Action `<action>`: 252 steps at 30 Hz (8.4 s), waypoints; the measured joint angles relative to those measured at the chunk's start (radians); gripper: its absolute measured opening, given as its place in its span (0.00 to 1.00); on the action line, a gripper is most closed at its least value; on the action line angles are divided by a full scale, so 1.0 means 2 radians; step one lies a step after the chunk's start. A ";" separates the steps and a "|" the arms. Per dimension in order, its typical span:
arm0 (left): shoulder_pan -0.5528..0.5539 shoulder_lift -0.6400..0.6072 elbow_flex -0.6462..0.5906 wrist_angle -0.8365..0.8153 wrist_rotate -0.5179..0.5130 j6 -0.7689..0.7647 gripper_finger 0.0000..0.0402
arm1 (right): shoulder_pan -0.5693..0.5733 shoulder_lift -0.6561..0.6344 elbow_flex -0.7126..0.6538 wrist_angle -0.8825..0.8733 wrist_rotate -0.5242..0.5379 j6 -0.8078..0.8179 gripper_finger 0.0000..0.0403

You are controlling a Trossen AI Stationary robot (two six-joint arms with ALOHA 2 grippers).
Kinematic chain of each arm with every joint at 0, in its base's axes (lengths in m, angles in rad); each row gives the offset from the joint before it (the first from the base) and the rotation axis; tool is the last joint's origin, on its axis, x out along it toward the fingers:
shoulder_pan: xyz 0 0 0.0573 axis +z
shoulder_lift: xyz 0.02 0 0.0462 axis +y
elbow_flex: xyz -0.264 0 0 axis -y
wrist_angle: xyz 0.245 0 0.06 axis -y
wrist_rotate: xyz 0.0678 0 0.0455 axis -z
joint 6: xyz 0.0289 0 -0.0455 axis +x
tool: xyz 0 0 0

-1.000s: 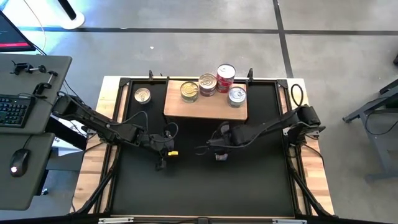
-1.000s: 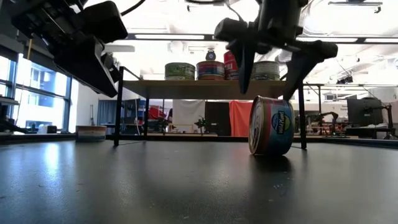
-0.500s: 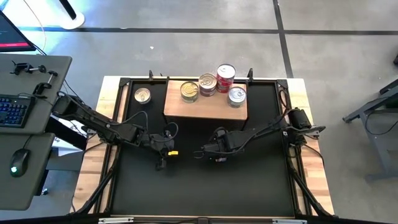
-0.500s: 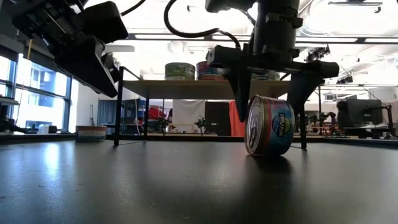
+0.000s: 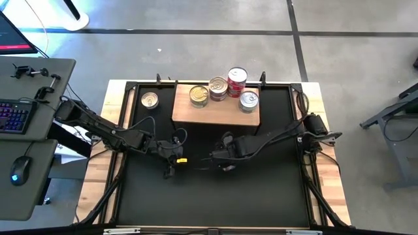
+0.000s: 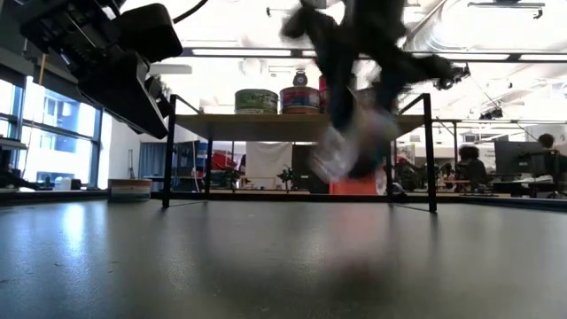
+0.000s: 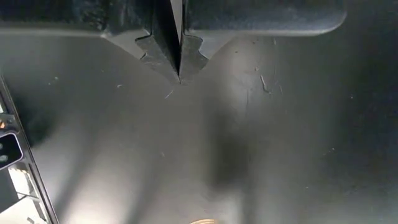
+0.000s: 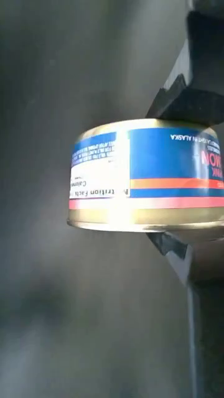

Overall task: Stack canned seafood by type on shelf
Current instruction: Stack the blue tuna can on top of the blue tuna can on the shelf

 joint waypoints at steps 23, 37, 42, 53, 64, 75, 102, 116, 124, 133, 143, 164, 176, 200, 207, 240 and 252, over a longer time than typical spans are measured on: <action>-0.004 0.000 0.000 0.031 -0.008 -0.076 0.00 | -0.220 -0.007 0.350 -0.015 0.218 -0.247 0.42; -0.004 0.000 0.000 0.033 -0.008 -0.068 0.00 | -0.225 -0.036 0.283 -0.064 0.212 -0.242 0.42; -0.004 0.000 0.000 0.035 -0.009 -0.063 0.00 | -0.209 -0.086 0.283 -0.167 0.270 -0.220 0.42; -0.003 0.000 0.000 0.041 -0.009 -0.059 0.00 | -0.177 -0.226 0.001 0.150 0.260 -0.185 0.42; -0.003 0.000 0.000 0.042 -0.006 -0.068 0.00 | -0.209 -0.168 -0.045 0.397 0.204 -0.174 0.48; -0.003 0.000 0.000 0.041 -0.002 -0.068 0.00 | -0.209 -0.103 0.068 0.265 0.288 -0.112 0.45; -0.003 0.000 0.000 0.038 -0.001 -0.067 0.00 | -0.230 -0.090 0.068 0.221 0.308 -0.082 0.48; -0.003 0.000 0.000 0.037 -0.008 -0.067 0.00 | -0.237 -0.076 0.068 0.243 0.287 -0.082 0.48; -0.003 0.000 0.000 0.037 -0.009 -0.067 0.00 | -0.239 -0.070 0.068 0.252 0.296 -0.082 0.49; -0.003 0.000 0.000 0.037 -0.009 -0.067 0.00 | -0.241 -0.071 0.068 0.253 0.289 -0.095 0.59; -0.003 0.000 0.000 0.037 -0.009 -0.054 0.00 | -0.240 -0.071 0.068 0.206 0.276 -0.095 0.68; -0.003 0.000 0.000 0.037 -0.012 -0.054 0.00 | -0.240 -0.078 0.068 0.194 0.248 -0.121 0.68; -0.003 0.000 0.000 0.037 -0.024 -0.054 0.00 | -0.240 -0.082 0.068 0.189 0.233 -0.153 0.68; -0.003 0.000 0.000 0.037 -0.024 -0.054 0.00 | -0.240 -0.088 0.068 0.172 0.255 -0.170 0.88; -0.003 0.000 0.000 0.037 -0.024 -0.052 0.00 | -0.238 -0.109 0.068 0.168 0.258 -0.172 0.89; 0.478 -0.006 0.320 -0.648 -0.094 0.096 0.00 | -0.011 -0.202 -0.016 -0.258 0.161 -0.271 0.54; 0.527 0.092 0.219 -0.514 -0.155 0.151 0.00 | 0.030 -0.272 -0.237 -0.019 0.078 -0.196 0.02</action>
